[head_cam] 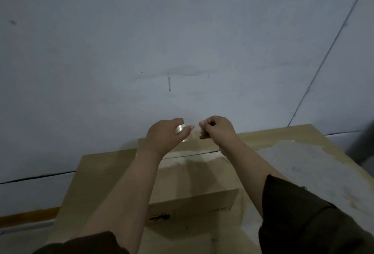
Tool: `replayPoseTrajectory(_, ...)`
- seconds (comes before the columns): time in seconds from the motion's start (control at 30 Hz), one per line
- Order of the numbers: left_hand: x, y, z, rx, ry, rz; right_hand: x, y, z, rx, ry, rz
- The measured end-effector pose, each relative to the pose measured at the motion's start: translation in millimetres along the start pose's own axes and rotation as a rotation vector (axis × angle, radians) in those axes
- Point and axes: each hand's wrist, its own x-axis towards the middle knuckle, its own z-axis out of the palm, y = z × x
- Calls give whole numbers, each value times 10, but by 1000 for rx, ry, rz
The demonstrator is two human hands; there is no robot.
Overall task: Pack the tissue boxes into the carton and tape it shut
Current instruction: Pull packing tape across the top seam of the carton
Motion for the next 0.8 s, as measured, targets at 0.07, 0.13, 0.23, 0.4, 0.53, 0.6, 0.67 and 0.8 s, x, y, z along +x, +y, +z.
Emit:
replayPoseTrajectory(0.07,39,43,56,-75,-30,-37,34,12,-91,20,14,7)
replayPoseTrajectory(0.13,2,37,155,-155,-46,-18,63,46,-189,47,12,37)
replayPoseTrajectory(0.23,-88,7,326,-324,-87,-48,102,158,-299,92,-4,88)
replayPoseTrajectory(0.4,-73,52,456,-358,-129,-65,191,426,-296,126,-11,209)
replayPoseTrajectory(0.53,-49,38,505,-64,-224,-87,274,591,-299,107,8,269)
replayPoseTrajectory(0.6,-22,79,522,-27,-259,-74,300,647,-315,80,34,272)
replayPoseTrajectory(0.67,30,128,549,-12,-268,-60,325,691,-357,94,61,266)
replayPoseTrajectory(0.8,-18,103,615,-100,-254,-116,325,806,-390,147,48,321)
